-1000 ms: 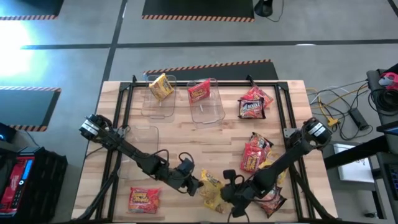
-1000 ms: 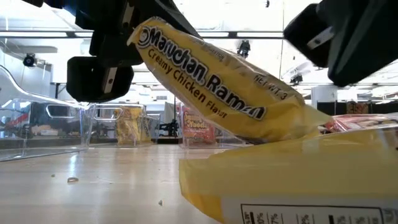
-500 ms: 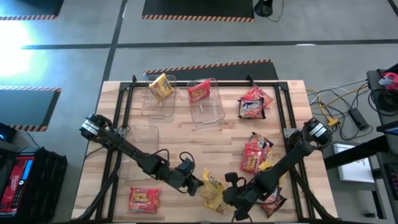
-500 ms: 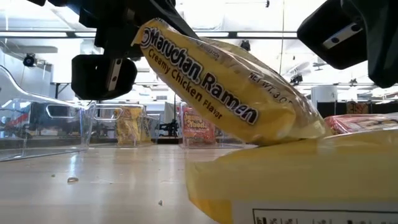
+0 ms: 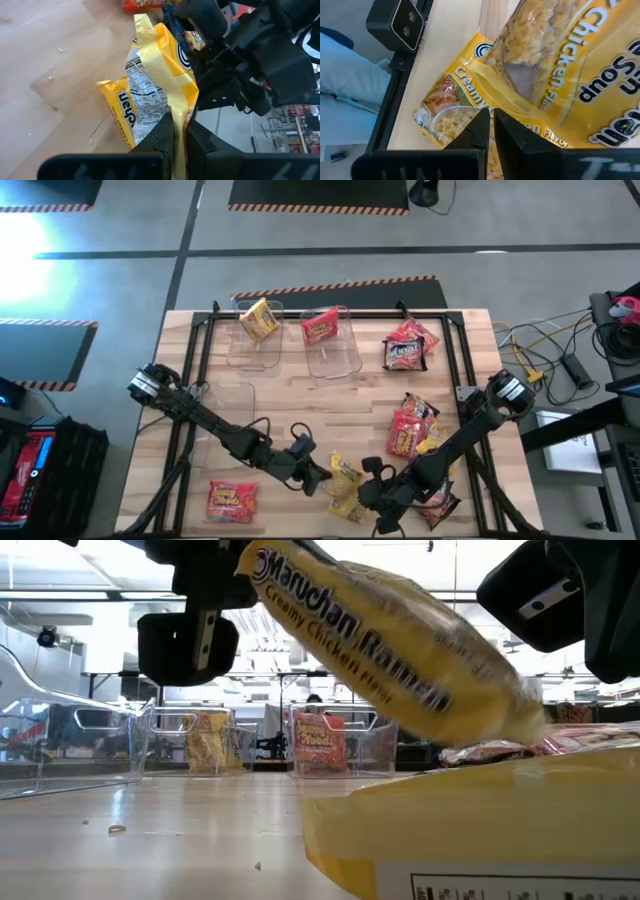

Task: Sort Maruchan noodles
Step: Put the yellow noodle pack into the top left transparent bin

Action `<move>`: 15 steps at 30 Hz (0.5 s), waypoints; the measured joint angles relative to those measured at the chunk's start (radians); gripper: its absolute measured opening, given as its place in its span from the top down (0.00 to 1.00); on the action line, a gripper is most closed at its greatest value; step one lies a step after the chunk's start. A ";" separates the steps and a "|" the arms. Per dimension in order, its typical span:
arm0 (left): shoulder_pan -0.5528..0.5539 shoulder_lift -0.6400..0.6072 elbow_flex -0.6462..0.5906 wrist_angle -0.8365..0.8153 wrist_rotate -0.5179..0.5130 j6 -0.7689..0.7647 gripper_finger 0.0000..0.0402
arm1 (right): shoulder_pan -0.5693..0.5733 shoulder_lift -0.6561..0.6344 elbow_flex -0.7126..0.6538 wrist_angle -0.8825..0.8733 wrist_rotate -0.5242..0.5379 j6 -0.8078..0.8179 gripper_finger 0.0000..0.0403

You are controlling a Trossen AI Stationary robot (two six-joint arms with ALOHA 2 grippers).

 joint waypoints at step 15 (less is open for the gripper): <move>0.116 -0.107 0.000 -0.121 -0.018 0.232 1.00 | 0.018 0.001 -0.001 -0.004 -0.008 0.012 0.96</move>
